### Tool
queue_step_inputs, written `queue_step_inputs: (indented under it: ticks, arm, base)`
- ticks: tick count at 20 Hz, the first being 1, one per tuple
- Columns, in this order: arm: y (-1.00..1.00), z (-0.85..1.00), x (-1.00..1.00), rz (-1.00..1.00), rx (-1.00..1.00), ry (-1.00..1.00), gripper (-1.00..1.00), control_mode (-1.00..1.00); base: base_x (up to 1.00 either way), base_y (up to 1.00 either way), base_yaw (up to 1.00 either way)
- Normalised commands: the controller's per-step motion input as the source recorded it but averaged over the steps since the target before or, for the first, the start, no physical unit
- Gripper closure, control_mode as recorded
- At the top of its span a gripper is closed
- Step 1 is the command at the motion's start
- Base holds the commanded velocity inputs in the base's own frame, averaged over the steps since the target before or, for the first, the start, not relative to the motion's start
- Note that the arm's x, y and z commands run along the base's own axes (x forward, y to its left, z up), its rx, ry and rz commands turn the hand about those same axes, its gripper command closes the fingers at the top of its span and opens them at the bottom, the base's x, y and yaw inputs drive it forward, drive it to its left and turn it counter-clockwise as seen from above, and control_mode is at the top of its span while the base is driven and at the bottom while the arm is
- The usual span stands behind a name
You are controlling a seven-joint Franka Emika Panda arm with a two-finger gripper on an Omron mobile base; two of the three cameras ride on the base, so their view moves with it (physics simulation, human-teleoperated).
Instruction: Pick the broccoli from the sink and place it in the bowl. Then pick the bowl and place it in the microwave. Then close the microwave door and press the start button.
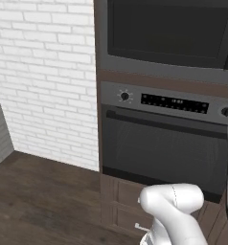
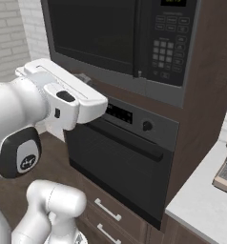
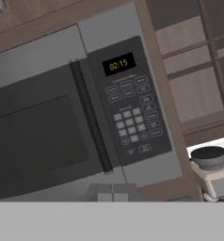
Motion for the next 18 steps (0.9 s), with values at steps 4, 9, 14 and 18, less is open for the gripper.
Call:
queue_step_inputs:
  ticks: [4,9,14,18]
  arm:
    - [-0.36,0.0,0.44,0.0,0.0,0.08,1.0,-1.0]
    - [-0.38,0.0,0.24,-0.02,0.0,0.02,1.0,-1.0]
    - [-0.44,0.0,0.13,-0.03,0.0,0.0,1.0,-1.0]
    - [-0.36,0.0,0.13,-0.03,0.0,0.0,1.0,-1.0]
  base:
    - [0.0,0.0,0.0]
    - [0.0,0.0,0.0]
    - [0.0,0.0,0.0]
    - [0.0,0.0,0.0]
